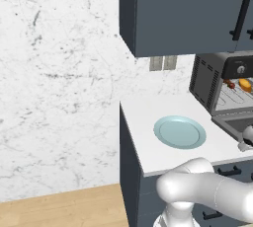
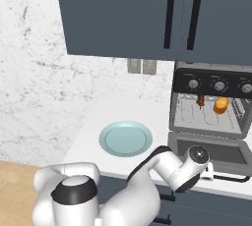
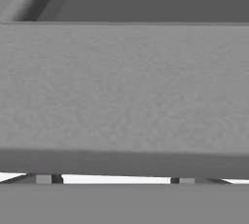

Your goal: Pick up the kebab skewer and baguette bread, and place them inside the toaster oven. Close the toaster oven door and start by setting the timer.

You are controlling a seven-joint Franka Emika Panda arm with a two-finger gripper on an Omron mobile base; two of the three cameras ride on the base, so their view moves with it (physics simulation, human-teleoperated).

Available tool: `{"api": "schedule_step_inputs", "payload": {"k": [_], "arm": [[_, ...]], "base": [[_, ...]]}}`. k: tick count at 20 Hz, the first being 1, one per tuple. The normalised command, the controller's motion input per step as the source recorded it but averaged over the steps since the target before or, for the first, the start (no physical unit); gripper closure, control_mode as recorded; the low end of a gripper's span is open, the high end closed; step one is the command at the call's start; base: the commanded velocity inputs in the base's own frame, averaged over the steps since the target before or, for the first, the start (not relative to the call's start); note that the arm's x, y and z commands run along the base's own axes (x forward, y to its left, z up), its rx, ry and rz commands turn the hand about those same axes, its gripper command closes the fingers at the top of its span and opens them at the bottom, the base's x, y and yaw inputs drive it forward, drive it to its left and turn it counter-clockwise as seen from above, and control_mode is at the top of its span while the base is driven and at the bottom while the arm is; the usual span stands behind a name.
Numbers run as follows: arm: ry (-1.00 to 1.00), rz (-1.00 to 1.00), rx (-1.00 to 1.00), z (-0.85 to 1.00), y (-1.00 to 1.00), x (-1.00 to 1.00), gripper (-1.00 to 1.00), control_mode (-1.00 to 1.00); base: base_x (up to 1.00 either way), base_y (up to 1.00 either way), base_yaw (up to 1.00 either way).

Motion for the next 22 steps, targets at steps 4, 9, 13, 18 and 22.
{"api": "schedule_step_inputs", "payload": {"k": [4, 9, 13, 18, 22], "arm": [[-0.07, -0.06, 0.0, -0.07, 0.0, 0.3, -1.0, -1.0], [-0.06, -0.07, 0.0, -0.01, 0.01, 0.33, -1.0, -1.0], [-0.09, -0.08, 0.0, 0.0, 0.17, 0.38, -1.0, -1.0], [-0.11, -0.09, 0.0, 0.0, 0.23, 0.46, -1.0, -1.0], [-0.09, -0.09, 0.0, 0.02, 0.22, 0.53, -1.0, -1.0]], "base": [[0.0, 0.0, 0.0], [0.0, 0.0, 0.0], [0.0, 0.0, 0.0], [0.0, 0.0, 0.0], [0.0, 0.0, 0.0]]}}
